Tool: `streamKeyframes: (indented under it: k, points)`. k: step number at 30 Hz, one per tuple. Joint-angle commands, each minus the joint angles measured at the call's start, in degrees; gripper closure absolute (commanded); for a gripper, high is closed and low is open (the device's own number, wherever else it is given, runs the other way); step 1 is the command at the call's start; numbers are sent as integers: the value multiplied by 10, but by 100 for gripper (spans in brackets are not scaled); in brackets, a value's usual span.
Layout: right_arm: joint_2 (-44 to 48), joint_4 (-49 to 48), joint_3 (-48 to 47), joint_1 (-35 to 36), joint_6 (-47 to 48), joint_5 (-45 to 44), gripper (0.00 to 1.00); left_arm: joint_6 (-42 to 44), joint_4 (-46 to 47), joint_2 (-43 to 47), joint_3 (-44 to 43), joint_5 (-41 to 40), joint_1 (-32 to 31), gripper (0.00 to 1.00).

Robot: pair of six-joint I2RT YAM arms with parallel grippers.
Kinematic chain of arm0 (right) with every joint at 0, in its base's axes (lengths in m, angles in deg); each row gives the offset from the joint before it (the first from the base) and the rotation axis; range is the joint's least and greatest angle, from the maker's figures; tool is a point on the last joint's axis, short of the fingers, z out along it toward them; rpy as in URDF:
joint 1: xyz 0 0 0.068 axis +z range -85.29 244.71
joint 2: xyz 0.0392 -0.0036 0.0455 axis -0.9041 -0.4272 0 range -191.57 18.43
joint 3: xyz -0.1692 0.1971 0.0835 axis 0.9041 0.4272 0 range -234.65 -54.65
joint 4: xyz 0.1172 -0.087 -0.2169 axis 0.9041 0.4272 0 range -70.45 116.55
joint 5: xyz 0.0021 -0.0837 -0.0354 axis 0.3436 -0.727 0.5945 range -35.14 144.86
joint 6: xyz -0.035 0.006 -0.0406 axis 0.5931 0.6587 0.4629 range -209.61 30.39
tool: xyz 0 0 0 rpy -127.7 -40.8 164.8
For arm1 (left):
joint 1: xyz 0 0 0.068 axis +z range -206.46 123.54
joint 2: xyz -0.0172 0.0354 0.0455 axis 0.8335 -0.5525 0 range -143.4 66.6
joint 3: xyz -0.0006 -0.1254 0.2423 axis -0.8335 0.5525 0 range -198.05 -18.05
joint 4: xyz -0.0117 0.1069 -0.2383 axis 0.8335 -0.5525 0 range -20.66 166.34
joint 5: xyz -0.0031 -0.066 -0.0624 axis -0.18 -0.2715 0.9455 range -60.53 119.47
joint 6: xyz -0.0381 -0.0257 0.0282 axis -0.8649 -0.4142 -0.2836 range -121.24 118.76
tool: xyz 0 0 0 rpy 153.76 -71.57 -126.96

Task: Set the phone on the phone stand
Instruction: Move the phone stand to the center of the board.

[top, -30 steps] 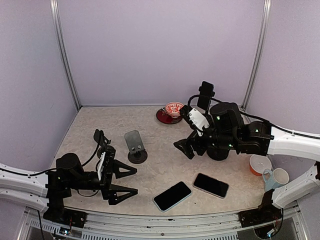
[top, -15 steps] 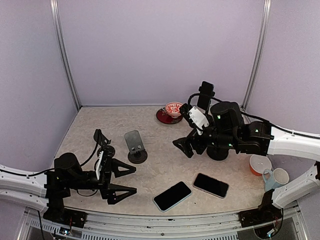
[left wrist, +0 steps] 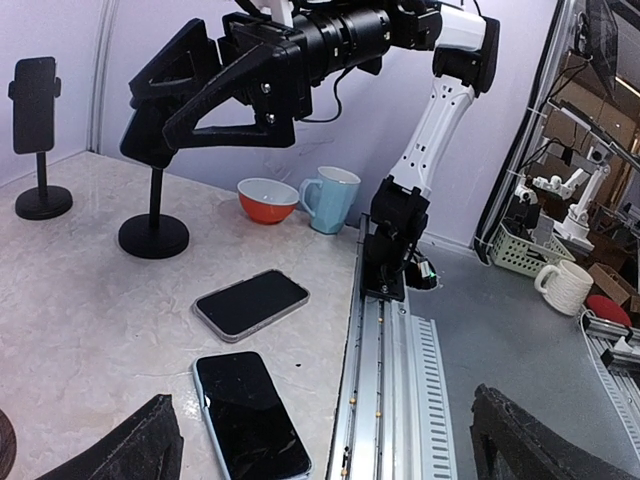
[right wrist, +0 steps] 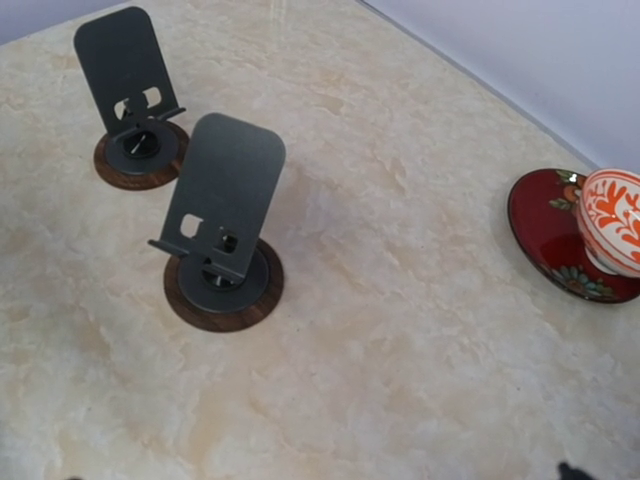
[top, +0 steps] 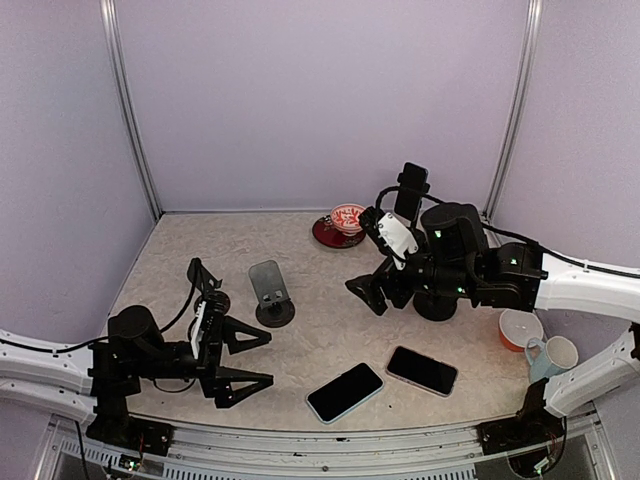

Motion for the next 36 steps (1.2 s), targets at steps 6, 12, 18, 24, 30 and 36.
streamKeyframes:
  k: [6, 12, 18, 24, 30, 36]
  points:
    - [14, -16, 5, 5, 0, 9, 0, 6, -3, 8, -4, -23, 2, 1]
    - [9, -13, 1, 3, 2, 2, 0, -3, -13, 19, -6, -50, 8, 1]
    - [8, -18, -2, -11, -12, 19, 0, -18, -44, 30, -13, -113, 29, 1]
    - [-7, -10, -16, -18, -24, 30, 0, -41, -74, 34, -23, -137, 61, 1]
    - [-20, -7, -18, -25, -27, 25, 0, -13, -121, 7, -53, -110, 62, 1]
    - [-34, -11, -25, -27, -27, 42, 0, -43, -160, -17, -92, -186, 95, 1]
